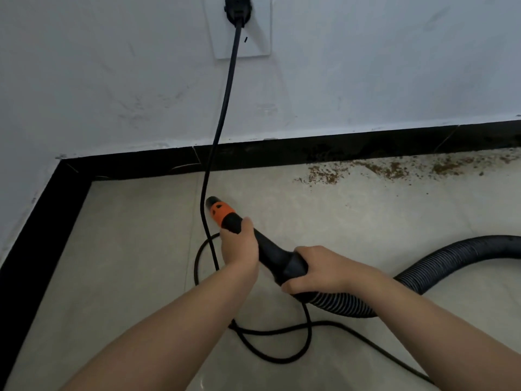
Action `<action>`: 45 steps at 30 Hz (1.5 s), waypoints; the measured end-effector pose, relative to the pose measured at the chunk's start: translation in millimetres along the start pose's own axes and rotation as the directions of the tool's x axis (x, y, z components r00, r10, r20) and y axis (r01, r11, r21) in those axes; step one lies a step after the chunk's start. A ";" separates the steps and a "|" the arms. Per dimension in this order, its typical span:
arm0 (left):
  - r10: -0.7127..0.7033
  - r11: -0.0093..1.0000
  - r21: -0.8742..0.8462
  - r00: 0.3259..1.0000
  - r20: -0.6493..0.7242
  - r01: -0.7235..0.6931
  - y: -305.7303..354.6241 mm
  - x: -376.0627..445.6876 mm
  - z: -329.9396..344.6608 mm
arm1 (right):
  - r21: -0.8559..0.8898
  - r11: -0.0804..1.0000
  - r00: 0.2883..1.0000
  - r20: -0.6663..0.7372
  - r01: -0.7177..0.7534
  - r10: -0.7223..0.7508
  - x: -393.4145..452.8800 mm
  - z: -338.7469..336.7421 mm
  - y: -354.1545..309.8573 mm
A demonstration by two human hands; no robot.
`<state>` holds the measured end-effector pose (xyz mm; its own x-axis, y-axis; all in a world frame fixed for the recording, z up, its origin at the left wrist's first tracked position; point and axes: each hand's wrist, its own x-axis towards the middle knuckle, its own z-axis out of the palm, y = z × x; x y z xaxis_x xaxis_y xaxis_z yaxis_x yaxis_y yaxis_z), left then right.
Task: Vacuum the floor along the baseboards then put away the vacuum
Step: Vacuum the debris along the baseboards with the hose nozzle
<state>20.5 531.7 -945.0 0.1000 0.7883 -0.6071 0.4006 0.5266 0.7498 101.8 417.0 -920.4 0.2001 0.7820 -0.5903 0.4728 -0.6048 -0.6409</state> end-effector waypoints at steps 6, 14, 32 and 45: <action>-0.030 0.998 0.054 0.994 0.110 0.024 25.6 35.7 -1.9 | 0.099 0.995 0.992 -0.124 -0.007 0.019 19.5 15.2 -18.0; -0.108 0.993 0.057 0.976 0.188 0.099 15.2 1.7 36.3 | -0.032 0.996 0.996 -0.026 -0.084 0.084 -25.4 -23.4 2.8; -0.100 0.990 0.124 0.937 0.335 0.061 23.5 -42.0 120.8 | -0.024 0.978 0.966 -0.164 -0.206 0.200 -70.4 -60.5 46.2; -0.051 0.986 0.168 0.940 0.338 -0.007 27.4 -14.9 119.6 | -0.026 0.969 0.931 -0.282 -0.247 0.230 -42.1 -44.0 46.0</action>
<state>139.0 496.2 -946.8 0.3815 0.6064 -0.6977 0.5471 0.4602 0.6992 152.9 362.9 -903.4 0.5373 0.6320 -0.5584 0.4305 -0.7749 -0.4627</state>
